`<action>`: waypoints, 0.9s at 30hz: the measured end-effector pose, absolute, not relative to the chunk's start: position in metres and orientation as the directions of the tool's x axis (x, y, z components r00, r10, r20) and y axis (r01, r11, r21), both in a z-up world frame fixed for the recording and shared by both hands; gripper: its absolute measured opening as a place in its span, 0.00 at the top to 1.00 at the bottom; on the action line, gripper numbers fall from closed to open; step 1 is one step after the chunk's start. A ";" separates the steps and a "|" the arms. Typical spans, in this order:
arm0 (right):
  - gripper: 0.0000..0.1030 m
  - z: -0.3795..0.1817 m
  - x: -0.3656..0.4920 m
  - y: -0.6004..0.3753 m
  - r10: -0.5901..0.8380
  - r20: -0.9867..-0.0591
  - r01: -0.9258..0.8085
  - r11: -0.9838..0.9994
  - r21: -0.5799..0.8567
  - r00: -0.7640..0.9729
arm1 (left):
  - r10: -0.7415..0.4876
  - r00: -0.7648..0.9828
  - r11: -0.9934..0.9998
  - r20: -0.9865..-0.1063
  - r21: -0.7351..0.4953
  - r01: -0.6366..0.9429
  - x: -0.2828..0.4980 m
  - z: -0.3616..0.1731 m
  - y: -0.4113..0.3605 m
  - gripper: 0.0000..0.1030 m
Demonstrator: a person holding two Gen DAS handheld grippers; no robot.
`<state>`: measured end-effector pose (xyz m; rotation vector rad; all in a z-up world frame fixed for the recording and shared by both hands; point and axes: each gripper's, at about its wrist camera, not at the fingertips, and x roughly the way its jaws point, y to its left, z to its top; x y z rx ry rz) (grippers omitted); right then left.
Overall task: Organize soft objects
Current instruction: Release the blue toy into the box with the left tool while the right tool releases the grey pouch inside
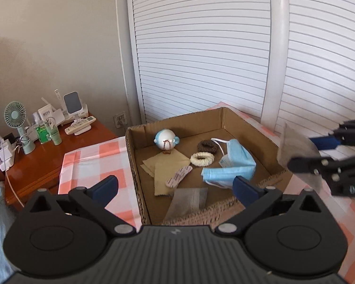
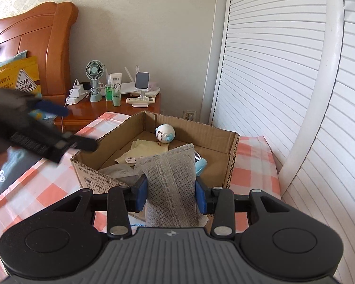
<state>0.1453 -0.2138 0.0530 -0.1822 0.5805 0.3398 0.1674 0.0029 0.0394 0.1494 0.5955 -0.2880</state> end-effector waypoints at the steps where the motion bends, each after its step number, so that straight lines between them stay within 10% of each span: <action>1: 0.56 0.054 0.149 -0.213 0.259 -0.568 -0.359 0.931 -0.069 0.781 | -0.217 0.792 0.952 -0.570 0.055 0.301 0.159 0.036 0.004 0.00; 17: 0.62 0.057 0.272 -0.191 0.153 -0.614 -0.274 0.956 -0.108 0.774 | -0.230 0.748 0.953 -0.622 0.012 0.303 0.106 -0.009 0.002 0.01; 27: 0.01 0.047 0.303 -0.193 0.159 -0.624 -0.227 0.974 -0.030 0.765 | -0.198 0.752 0.966 -0.629 0.005 0.258 0.113 -0.014 0.014 0.01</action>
